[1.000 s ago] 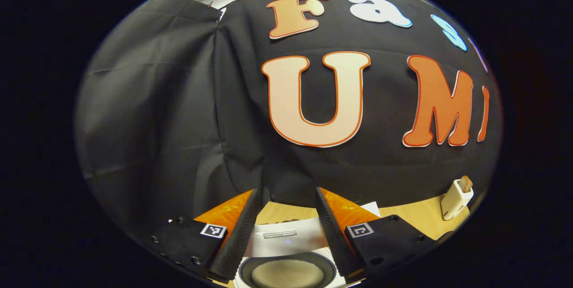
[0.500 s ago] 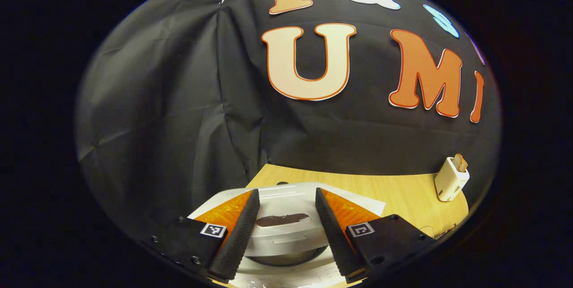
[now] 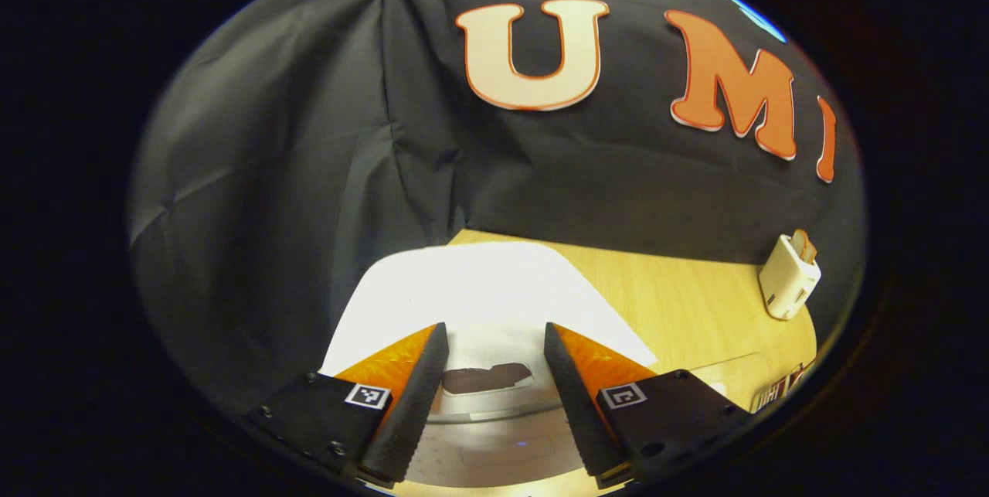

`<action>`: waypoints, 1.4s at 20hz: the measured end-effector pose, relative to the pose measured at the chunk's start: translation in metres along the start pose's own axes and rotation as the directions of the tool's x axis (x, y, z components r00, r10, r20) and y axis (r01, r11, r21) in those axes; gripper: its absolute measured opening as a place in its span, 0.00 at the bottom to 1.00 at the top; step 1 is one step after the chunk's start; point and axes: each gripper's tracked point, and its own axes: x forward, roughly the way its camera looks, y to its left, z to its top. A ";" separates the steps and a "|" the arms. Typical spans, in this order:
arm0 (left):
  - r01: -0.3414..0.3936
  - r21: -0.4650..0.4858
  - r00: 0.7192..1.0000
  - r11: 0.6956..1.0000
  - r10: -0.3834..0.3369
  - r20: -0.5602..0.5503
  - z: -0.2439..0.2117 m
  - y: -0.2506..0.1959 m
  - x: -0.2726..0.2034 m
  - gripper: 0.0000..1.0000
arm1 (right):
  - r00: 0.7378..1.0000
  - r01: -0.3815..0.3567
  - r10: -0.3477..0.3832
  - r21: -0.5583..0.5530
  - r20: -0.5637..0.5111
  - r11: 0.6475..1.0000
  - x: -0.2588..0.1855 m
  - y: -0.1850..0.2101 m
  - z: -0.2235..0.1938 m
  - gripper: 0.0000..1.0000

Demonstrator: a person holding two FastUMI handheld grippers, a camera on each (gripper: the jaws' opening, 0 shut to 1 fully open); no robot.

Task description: Close the left gripper, press the button to open the rice cooker; take a wooden spoon from the chopstick holder with the right hand, scoop a spoonful of rice and pour it into the rice cooker, then put the wooden spoon back into the chopstick holder.

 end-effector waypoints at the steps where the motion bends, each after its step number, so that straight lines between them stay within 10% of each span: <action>1: -0.007 0.008 0.998 1.000 0.007 0.065 0.008 0.001 -0.002 0.83 | 1.000 -0.008 0.008 -0.008 -0.003 1.000 0.002 0.003 -0.001 0.80; 13: -0.100 0.062 0.968 0.993 0.083 0.238 0.027 -0.004 -0.013 0.83 | 0.999 -0.039 0.040 -0.083 0.014 0.996 0.017 0.038 0.003 0.83; 28: 0.083 0.107 0.763 0.991 -0.132 0.633 0.078 -0.092 -0.126 0.99 | 0.997 -0.047 0.059 -0.205 0.053 0.978 0.030 0.074 0.008 0.89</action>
